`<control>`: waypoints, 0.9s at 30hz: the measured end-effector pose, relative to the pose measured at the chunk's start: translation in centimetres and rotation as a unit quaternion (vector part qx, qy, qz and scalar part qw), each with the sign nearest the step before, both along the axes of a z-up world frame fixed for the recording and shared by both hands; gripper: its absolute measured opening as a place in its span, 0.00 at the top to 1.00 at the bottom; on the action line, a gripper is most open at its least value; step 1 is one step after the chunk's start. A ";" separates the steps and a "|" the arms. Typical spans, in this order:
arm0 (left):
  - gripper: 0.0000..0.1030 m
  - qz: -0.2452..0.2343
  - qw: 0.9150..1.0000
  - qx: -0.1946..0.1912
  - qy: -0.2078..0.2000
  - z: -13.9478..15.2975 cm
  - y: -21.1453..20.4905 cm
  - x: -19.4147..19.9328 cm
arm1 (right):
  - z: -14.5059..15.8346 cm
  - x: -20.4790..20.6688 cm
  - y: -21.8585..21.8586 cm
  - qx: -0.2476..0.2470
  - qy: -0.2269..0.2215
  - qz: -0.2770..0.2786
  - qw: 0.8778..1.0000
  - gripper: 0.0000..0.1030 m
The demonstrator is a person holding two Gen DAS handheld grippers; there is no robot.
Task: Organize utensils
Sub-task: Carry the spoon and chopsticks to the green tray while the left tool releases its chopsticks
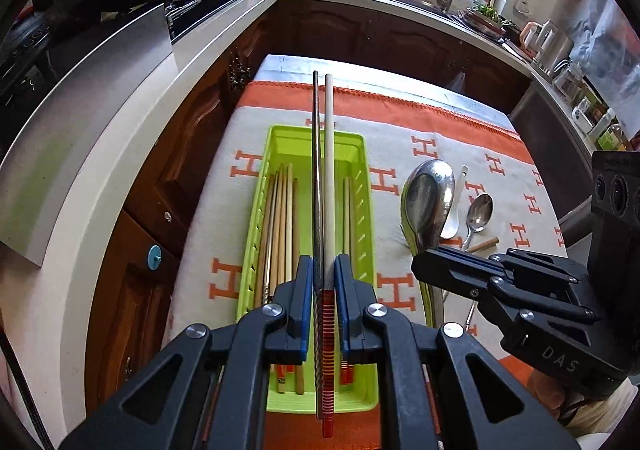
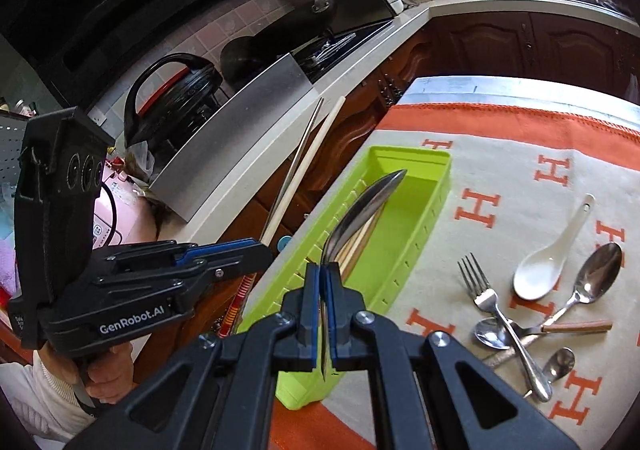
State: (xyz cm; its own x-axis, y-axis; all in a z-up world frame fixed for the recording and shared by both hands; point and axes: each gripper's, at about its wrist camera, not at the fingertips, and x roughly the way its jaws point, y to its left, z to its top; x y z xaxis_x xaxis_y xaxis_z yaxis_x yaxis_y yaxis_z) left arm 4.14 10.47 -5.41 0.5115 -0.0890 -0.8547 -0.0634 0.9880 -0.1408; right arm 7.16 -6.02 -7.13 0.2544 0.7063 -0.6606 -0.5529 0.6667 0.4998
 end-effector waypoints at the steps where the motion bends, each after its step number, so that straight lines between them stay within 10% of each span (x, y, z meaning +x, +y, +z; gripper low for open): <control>1: 0.92 0.001 1.000 -0.002 0.002 -0.3 0.3 0.3 | 0.1 0.1 0.6 -0.002 0.000 0.003 1.000 0.97; 27: 0.82 -0.007 0.997 -0.031 0.064 -8.7 2.5 4.2 | -4.9 3.9 5.1 -0.067 0.069 -0.036 0.995 0.97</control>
